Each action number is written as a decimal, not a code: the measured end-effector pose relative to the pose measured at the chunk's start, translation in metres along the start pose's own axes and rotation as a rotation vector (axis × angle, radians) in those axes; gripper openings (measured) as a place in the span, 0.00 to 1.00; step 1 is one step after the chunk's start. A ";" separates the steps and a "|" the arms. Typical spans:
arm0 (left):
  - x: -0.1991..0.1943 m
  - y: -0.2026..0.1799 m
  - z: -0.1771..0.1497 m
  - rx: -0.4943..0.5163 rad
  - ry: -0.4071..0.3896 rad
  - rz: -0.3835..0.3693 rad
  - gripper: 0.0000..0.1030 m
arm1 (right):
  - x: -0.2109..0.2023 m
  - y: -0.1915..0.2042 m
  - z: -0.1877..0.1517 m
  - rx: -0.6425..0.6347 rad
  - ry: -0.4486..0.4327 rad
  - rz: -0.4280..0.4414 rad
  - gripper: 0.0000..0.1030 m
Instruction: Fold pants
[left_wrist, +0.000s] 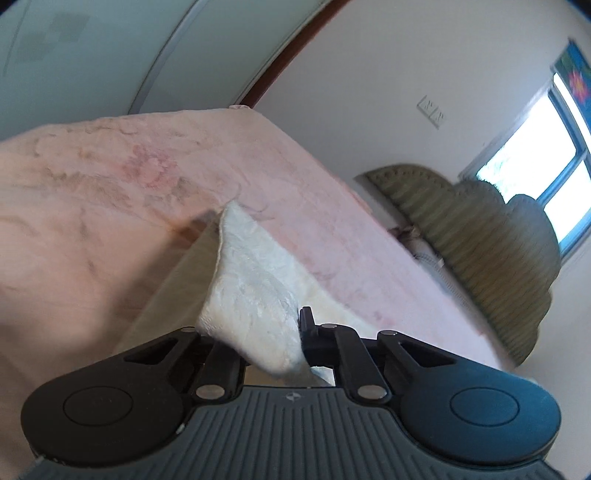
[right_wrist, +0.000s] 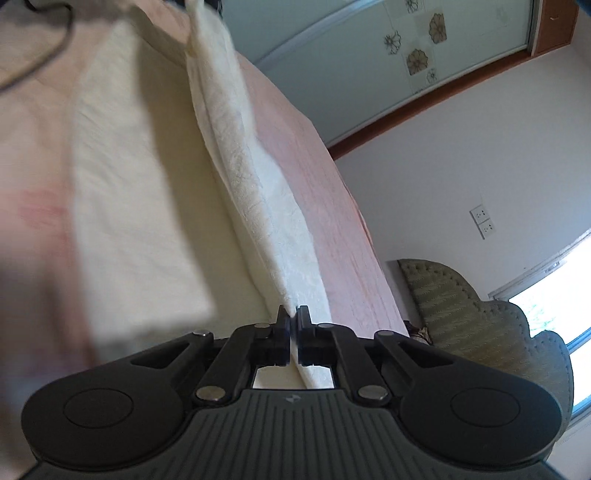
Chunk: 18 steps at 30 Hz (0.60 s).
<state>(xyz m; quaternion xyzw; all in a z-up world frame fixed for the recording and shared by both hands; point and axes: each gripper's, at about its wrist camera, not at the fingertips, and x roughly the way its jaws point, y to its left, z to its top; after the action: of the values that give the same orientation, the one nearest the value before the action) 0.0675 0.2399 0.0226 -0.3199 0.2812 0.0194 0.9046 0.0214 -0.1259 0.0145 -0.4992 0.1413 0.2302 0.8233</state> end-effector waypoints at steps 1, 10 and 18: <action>0.001 0.001 -0.002 0.042 0.015 0.024 0.11 | -0.014 0.004 0.002 -0.010 -0.008 0.020 0.03; 0.008 0.002 -0.025 0.236 0.035 0.164 0.17 | -0.023 0.052 -0.002 -0.052 0.042 0.114 0.03; 0.005 -0.005 -0.035 0.295 -0.009 0.244 0.21 | -0.037 0.054 0.001 0.047 0.027 0.110 0.03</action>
<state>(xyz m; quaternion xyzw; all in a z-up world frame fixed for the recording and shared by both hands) 0.0555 0.2147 0.0007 -0.1473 0.3134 0.0889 0.9339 -0.0381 -0.1123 -0.0093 -0.4741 0.1849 0.2649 0.8190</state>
